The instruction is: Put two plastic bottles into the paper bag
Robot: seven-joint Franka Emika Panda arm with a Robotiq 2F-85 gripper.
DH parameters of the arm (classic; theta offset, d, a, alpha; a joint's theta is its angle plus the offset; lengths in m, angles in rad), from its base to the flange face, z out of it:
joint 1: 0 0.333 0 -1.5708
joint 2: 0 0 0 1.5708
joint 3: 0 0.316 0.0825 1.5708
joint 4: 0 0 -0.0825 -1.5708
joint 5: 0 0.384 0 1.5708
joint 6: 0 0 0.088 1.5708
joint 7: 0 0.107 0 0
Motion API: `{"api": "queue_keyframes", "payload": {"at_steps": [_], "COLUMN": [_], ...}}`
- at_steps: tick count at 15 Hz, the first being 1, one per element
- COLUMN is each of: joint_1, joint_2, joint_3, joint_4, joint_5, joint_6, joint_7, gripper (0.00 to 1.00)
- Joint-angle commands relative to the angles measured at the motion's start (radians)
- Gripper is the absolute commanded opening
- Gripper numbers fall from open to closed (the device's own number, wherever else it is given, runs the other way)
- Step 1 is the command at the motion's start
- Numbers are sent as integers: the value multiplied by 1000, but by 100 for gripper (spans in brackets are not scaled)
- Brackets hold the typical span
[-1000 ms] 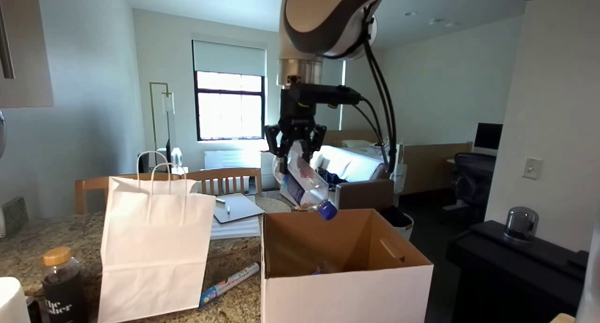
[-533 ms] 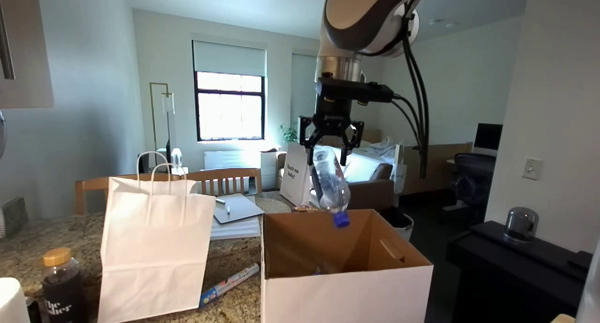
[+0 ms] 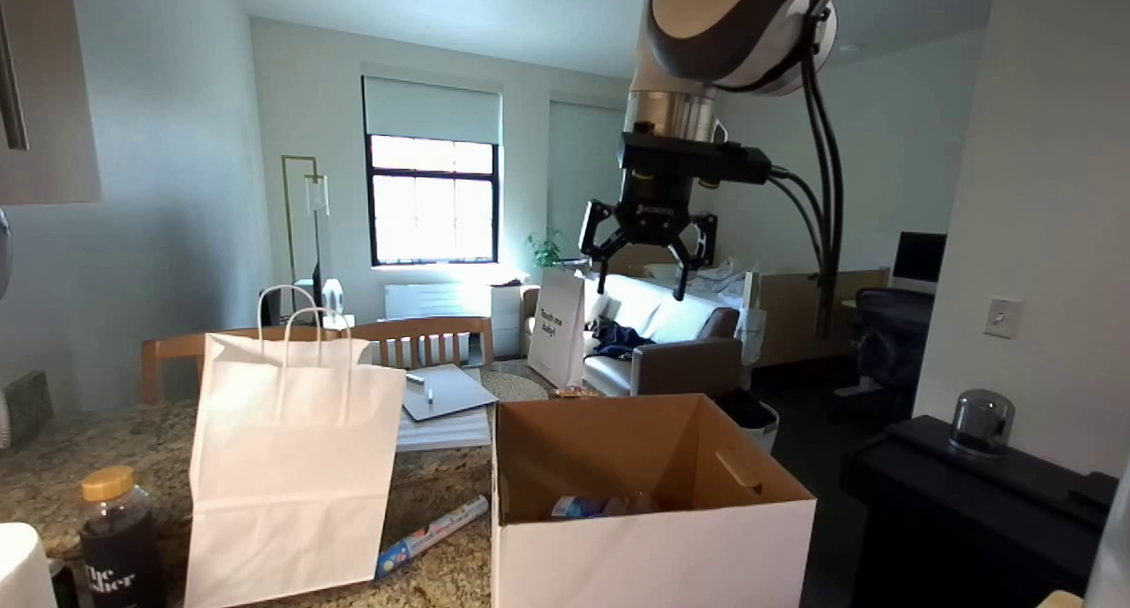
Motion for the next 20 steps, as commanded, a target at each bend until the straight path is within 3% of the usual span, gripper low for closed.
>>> {"api": "queue_keyframes", "payload": {"at_steps": [1, 6, 8, 13, 17, 20], "joint_1": [-11, 4, 24, -4, -12, 13], "joint_2": [-51, -67, -61, -70, -109, -118], "joint_3": [25, 36, 20, 12, -41, -102], "joint_4": [-43, -81, -81, -45, -49, -67], "joint_5": [28, 1, 2, -108, -192, -179], "joint_6": [3, -39, -86, -166, -139, -105], "joint_7": [9, -68, -179, -397, -554, -724], "gripper": [100, 100, 100, 100, 100, 100]}}
